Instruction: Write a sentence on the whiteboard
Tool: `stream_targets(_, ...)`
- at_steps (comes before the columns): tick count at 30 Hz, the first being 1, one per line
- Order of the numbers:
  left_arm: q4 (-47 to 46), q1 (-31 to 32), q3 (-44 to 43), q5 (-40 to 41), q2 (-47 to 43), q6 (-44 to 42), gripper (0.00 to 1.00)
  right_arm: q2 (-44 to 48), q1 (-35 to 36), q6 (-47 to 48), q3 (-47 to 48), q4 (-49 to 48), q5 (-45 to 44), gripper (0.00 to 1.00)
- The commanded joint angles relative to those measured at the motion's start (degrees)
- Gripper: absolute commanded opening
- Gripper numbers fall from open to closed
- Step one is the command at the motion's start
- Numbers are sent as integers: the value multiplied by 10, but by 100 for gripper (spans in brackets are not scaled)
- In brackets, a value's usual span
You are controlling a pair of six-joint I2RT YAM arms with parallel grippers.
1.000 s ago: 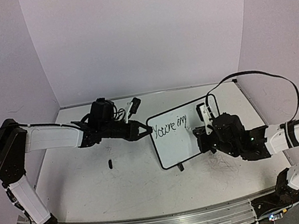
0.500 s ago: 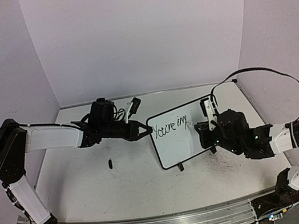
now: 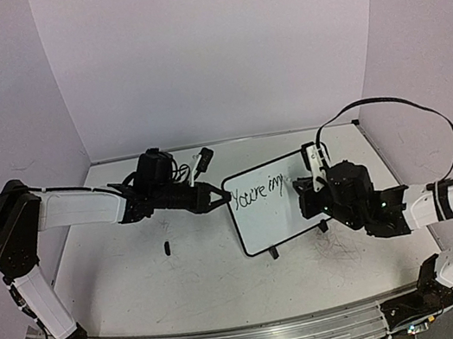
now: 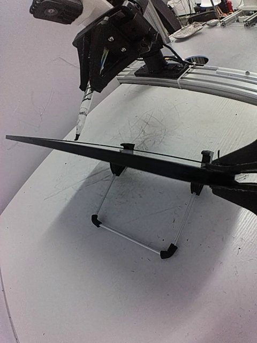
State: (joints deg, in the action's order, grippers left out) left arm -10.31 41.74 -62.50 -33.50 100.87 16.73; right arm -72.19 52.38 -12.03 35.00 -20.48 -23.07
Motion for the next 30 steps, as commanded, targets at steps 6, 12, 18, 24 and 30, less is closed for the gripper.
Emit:
stream_targets(6,30,-8,-1,35,-14,-19,0,-15,-4,6,21,-24,-30,0)
stream_targets(12,30,-8,-1,34,-15,-18,0,-21,-6,8,23,-30,-32,0)
stream_targets(18,29,-8,0,35,-16,-19,0,-19,-6,1,22,-27,-56,0)
stream_targets(24,29,-9,0,35,-15,-19,0,-11,-7,-13,20,-2,-59,0)
stream_targets(30,29,-9,-1,34,-13,-18,0,-2,-6,-22,8,10,-44,0)
